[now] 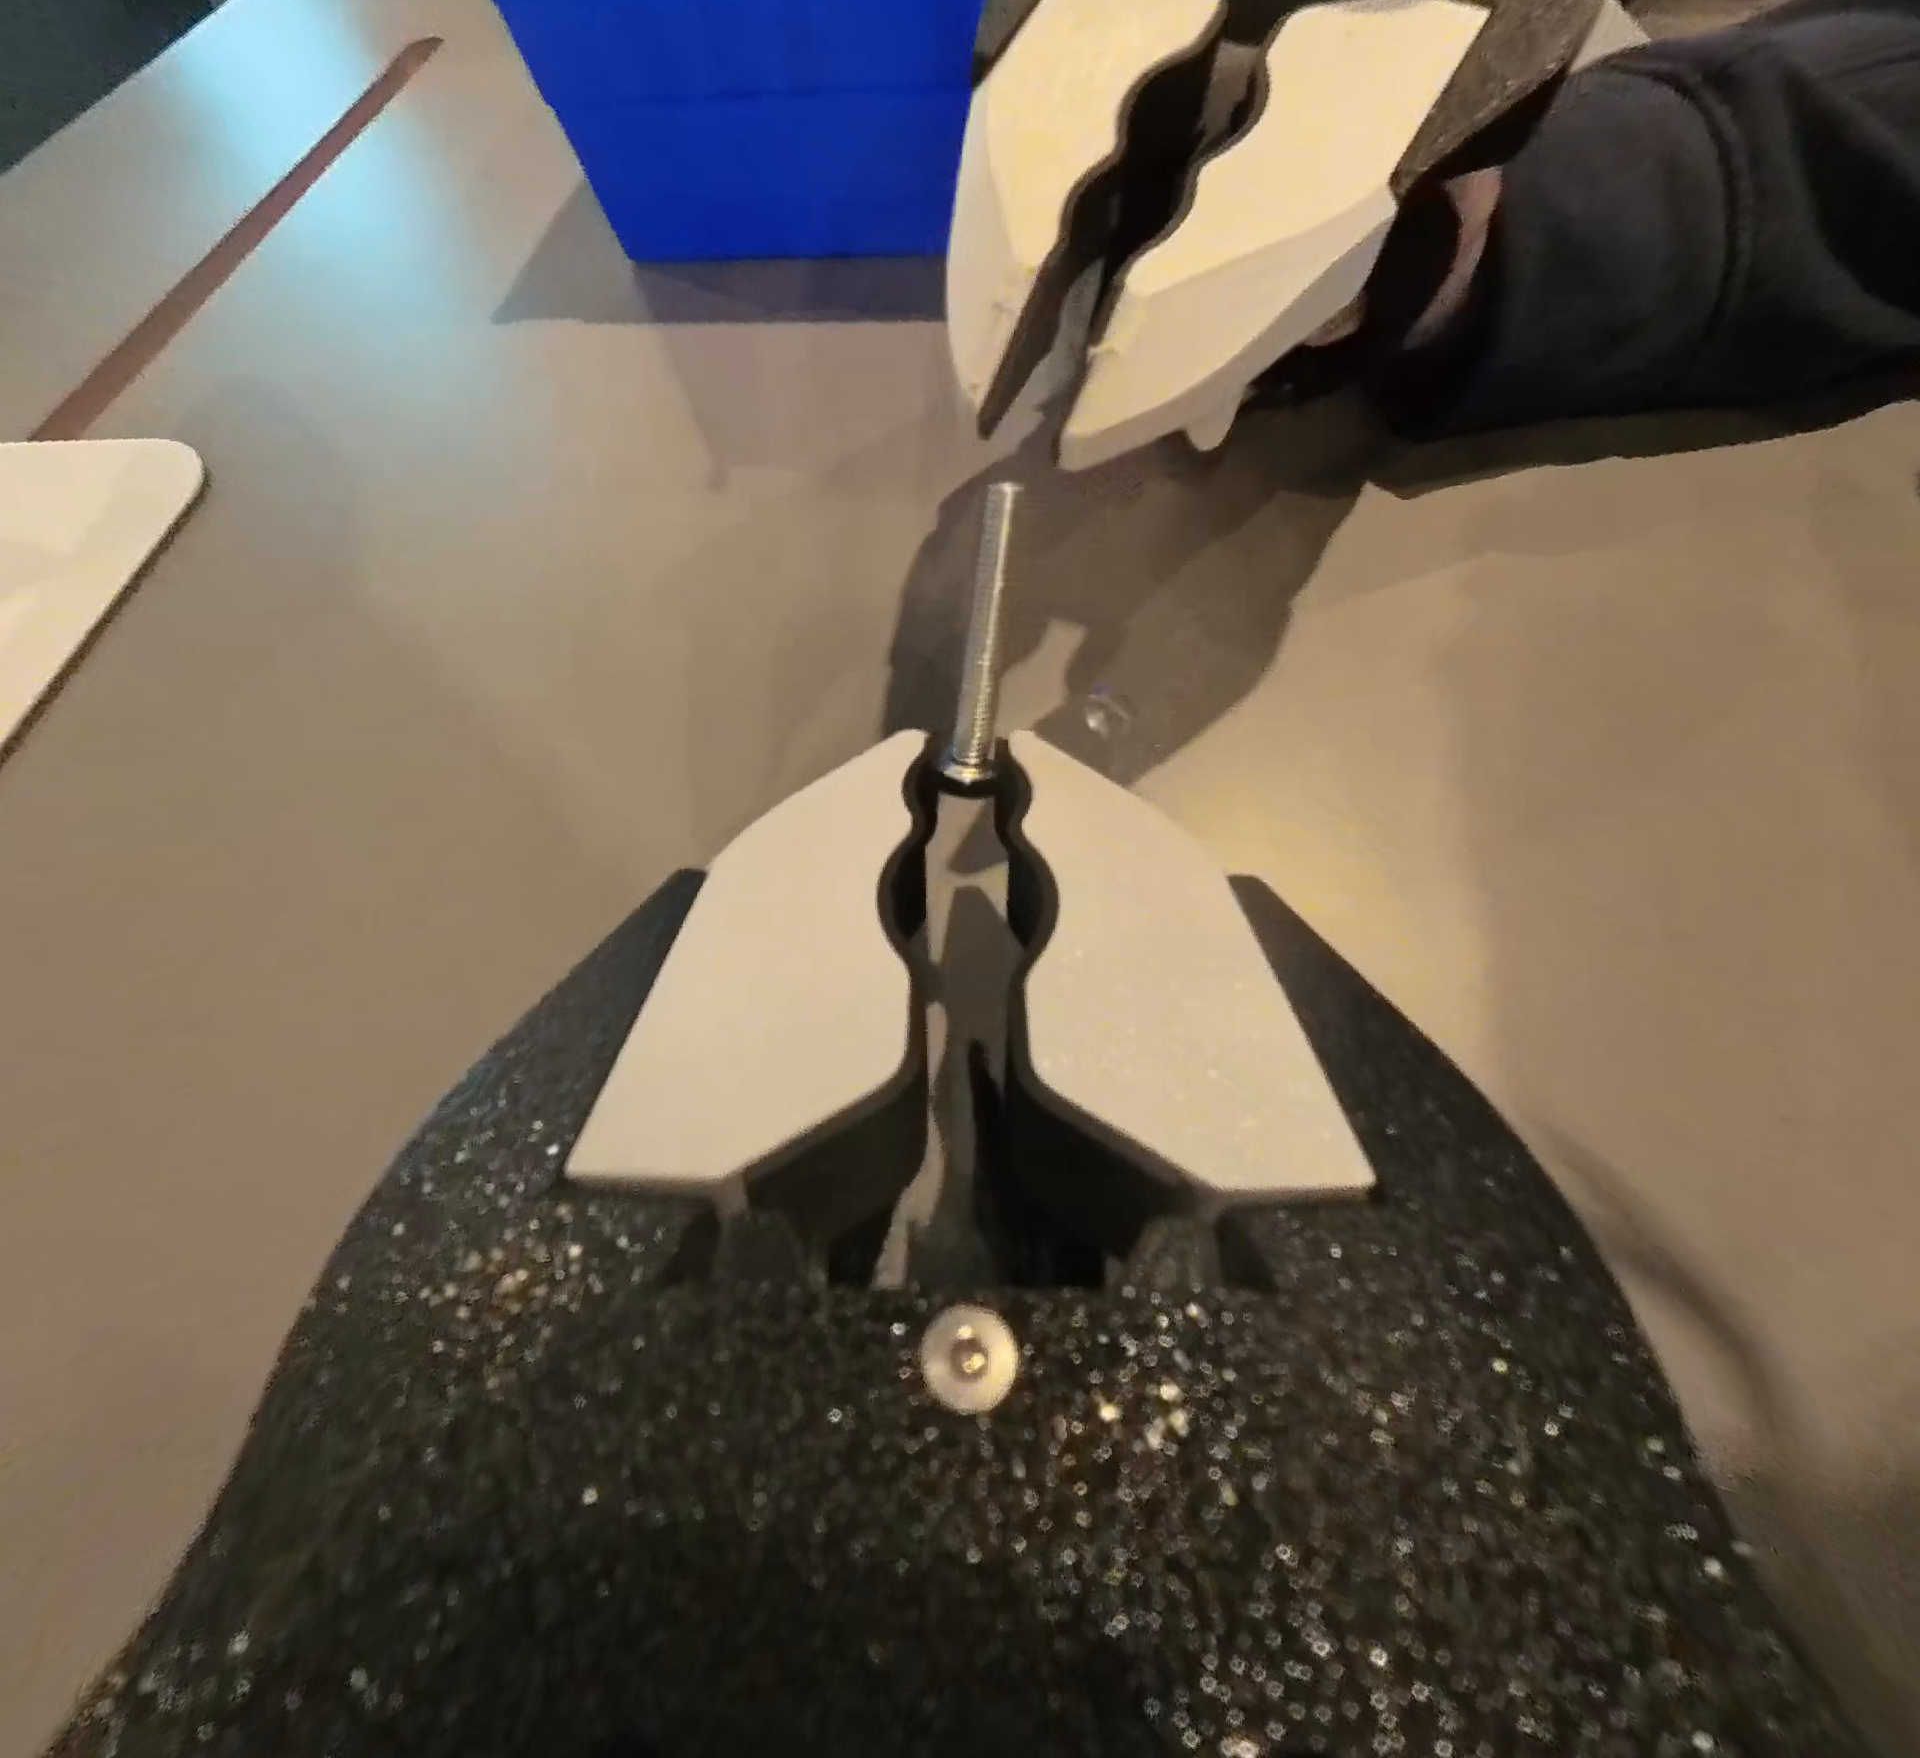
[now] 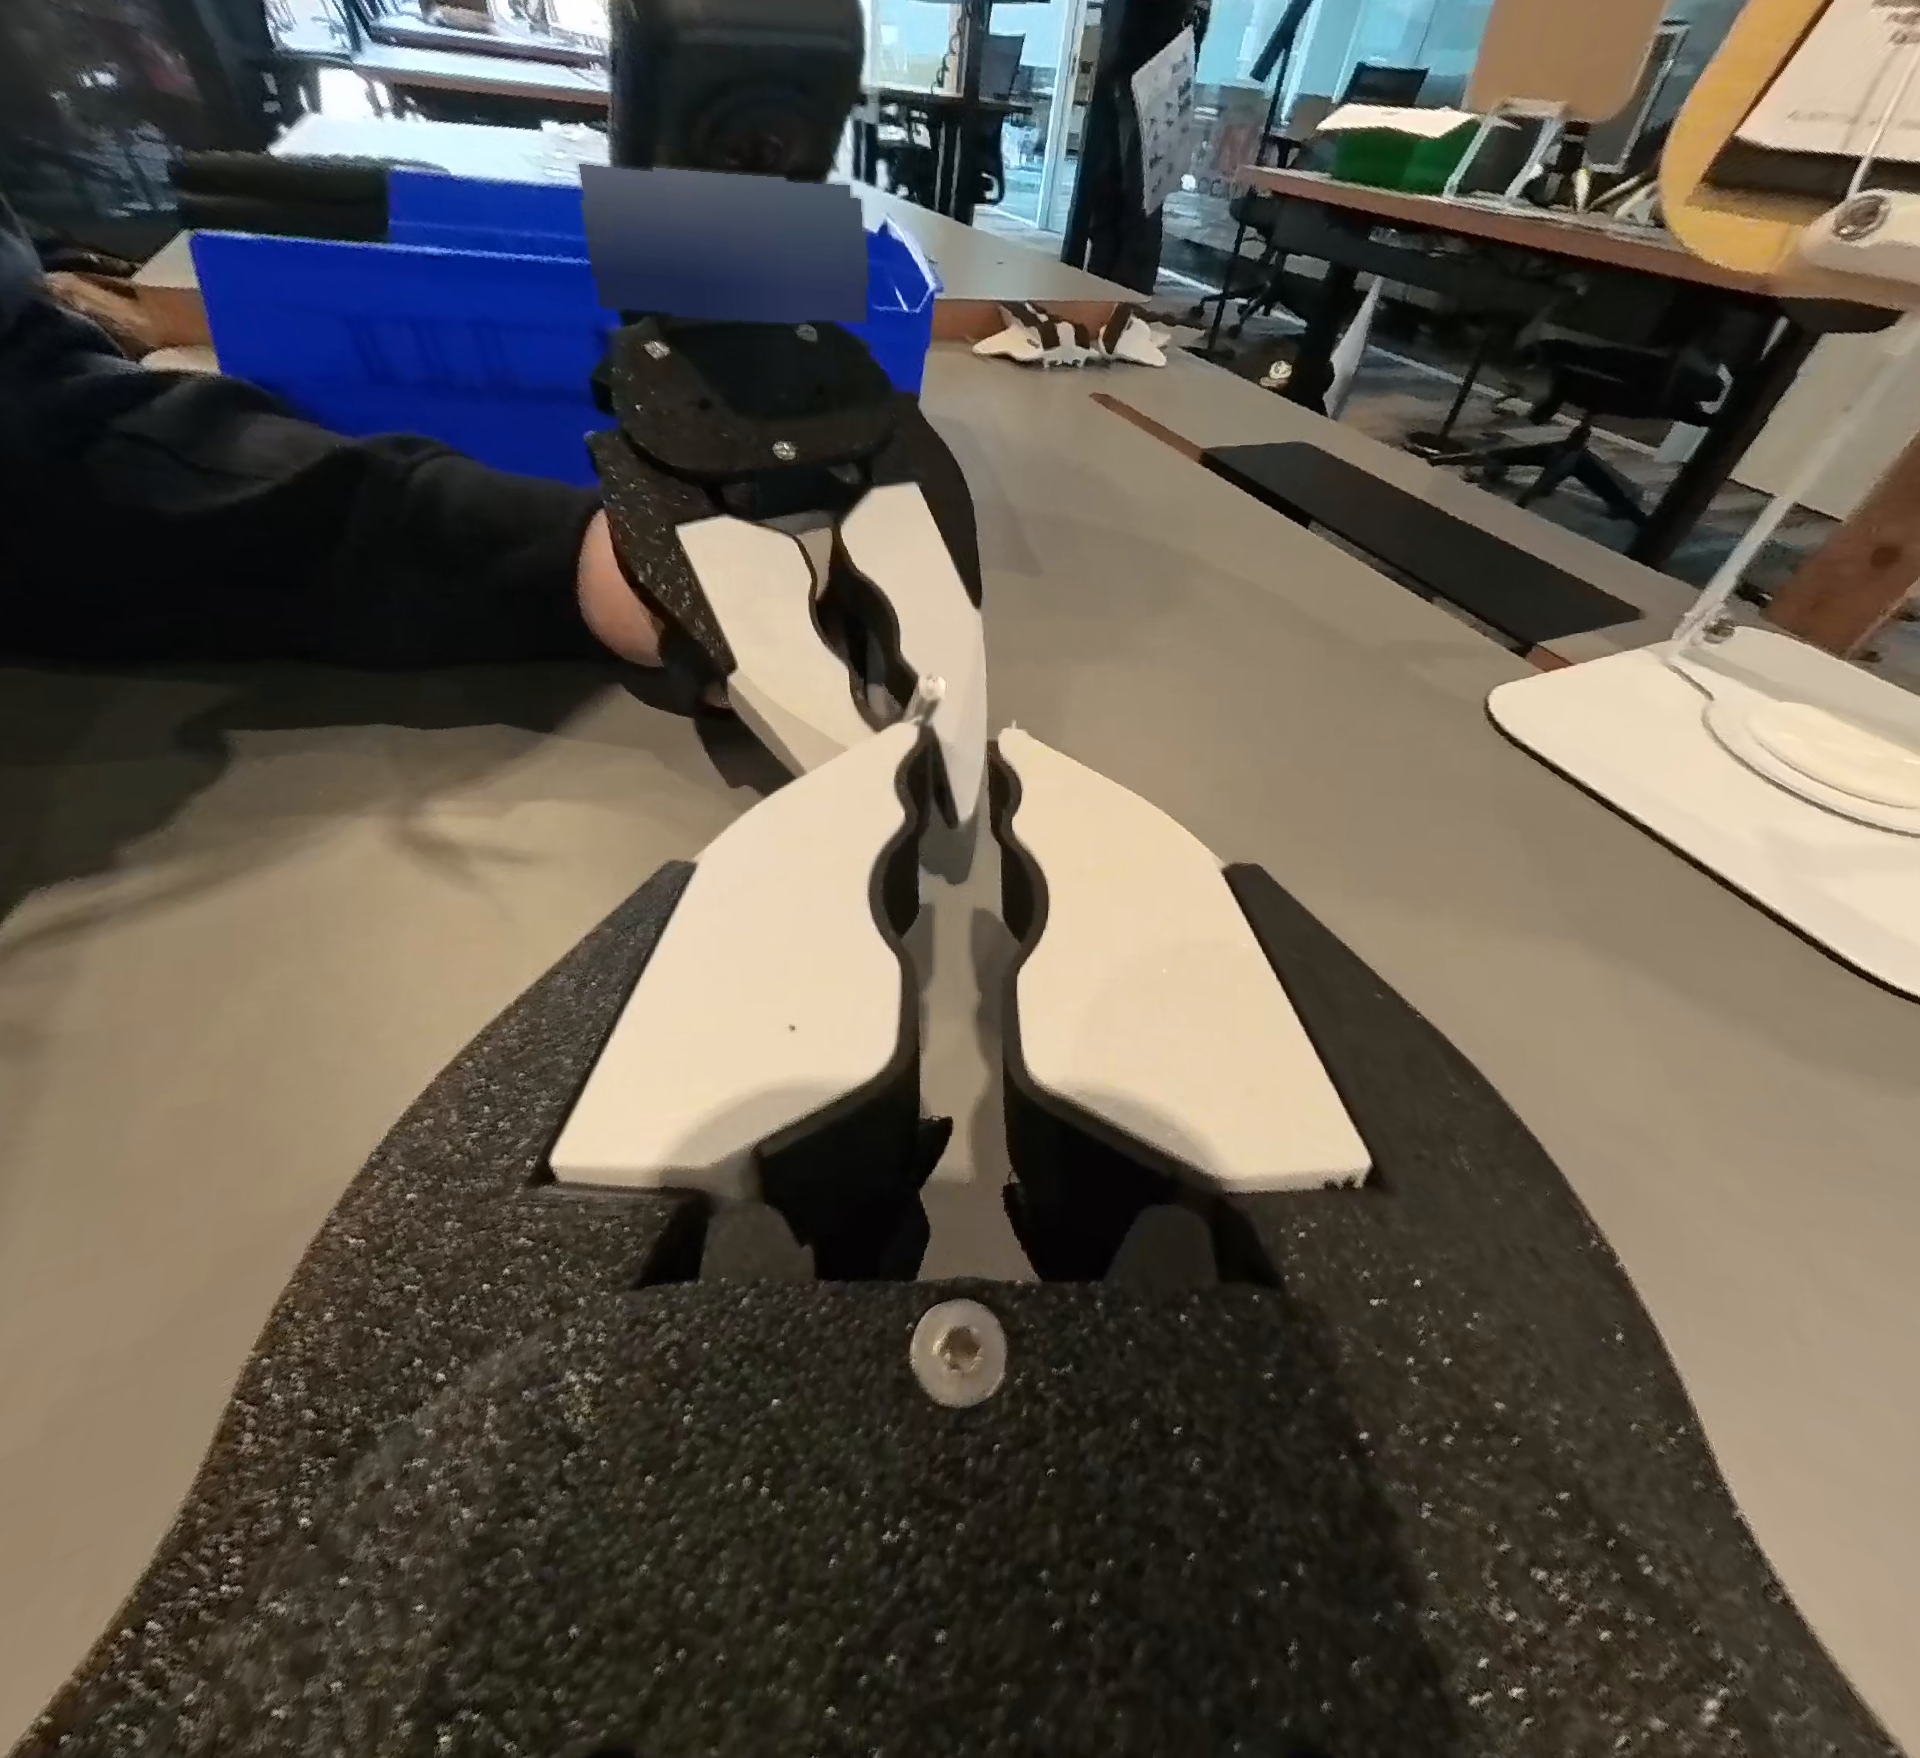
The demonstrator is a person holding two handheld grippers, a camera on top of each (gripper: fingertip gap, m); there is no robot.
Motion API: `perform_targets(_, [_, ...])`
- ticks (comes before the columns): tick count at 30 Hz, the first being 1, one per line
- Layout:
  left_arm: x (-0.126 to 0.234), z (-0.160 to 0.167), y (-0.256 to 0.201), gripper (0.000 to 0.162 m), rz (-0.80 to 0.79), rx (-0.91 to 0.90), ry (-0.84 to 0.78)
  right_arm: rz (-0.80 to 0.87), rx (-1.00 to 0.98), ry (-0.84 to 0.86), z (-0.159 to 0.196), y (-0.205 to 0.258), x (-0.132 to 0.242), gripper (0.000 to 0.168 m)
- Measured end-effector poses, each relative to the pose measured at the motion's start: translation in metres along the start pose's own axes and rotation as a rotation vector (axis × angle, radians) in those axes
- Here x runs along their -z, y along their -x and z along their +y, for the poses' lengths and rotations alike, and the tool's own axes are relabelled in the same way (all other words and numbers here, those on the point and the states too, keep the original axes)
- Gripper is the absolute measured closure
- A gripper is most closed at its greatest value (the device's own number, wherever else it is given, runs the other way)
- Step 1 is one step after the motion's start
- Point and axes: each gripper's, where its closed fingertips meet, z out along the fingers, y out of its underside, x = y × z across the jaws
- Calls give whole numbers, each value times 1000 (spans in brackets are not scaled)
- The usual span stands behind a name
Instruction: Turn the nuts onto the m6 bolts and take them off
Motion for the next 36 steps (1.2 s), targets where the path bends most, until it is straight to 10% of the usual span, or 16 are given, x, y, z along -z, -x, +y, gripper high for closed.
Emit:
perform_targets(14, [43,-44,14,152,39,202,-447,140,37,245,33,-15,-7,153])
perform_targets(20, [32,-39,4,152,65,151,-360,72,-148,-46,-24,1,-24,147])
perform_targets(36, [9,-24,-17,133,70,-14,-176,-11,-76,10,-9,13,-27,163])
